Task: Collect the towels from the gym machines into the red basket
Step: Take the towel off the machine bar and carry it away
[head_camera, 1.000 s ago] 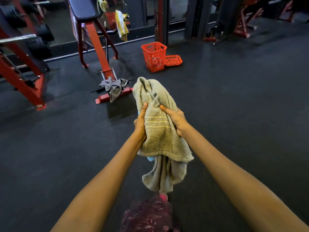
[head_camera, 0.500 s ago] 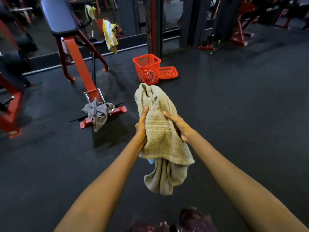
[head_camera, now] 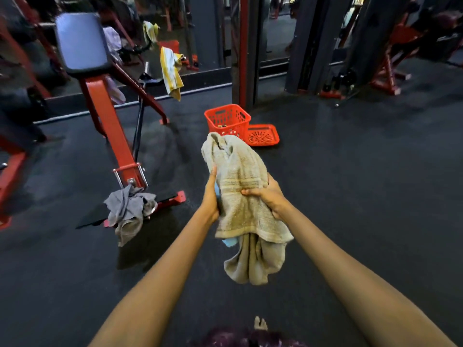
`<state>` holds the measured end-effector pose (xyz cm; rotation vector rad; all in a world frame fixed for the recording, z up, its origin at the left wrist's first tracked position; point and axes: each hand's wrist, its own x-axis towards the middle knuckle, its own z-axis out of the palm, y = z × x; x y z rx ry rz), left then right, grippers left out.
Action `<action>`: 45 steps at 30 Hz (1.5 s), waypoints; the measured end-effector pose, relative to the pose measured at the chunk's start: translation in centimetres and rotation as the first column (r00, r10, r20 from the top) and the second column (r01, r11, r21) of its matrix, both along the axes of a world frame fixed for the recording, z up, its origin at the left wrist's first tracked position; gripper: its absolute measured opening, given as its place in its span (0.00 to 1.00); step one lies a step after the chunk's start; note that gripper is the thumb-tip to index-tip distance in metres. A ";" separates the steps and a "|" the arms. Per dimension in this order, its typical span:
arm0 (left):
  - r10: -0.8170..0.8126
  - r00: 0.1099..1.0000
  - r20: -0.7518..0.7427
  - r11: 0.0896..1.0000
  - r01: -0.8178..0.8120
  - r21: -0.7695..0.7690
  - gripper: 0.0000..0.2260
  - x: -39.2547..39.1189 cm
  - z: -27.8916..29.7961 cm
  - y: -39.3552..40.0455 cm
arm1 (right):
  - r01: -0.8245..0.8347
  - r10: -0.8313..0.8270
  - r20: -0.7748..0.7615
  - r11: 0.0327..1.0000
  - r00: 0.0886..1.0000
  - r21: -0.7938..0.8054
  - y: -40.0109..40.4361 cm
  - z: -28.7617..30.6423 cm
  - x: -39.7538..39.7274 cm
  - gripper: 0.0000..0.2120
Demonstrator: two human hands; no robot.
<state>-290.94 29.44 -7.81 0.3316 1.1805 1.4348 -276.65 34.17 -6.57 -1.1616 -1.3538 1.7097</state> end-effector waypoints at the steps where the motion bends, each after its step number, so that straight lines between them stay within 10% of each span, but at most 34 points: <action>1: -0.010 1.000 -0.010 1.000 0.010 -0.008 0.27 -0.6 0.2 2.2 | -0.002 0.002 -0.002 1.000 1.000 0.005 2.7 0.3 -0.6 0.33; 10: 0.050 0.953 -0.298 0.998 -0.034 0.058 0.34 -7.1 -0.9 18.4 | -0.002 0.001 -0.067 1.000 0.998 -0.009 21.8 -0.8 -8.5 0.31; 45: 0.217 0.944 -0.250 0.972 -0.233 -0.034 0.25 -33.6 -1.6 84.5 | -0.090 0.086 -0.050 0.993 0.995 -0.073 87.5 -0.6 -35.7 0.29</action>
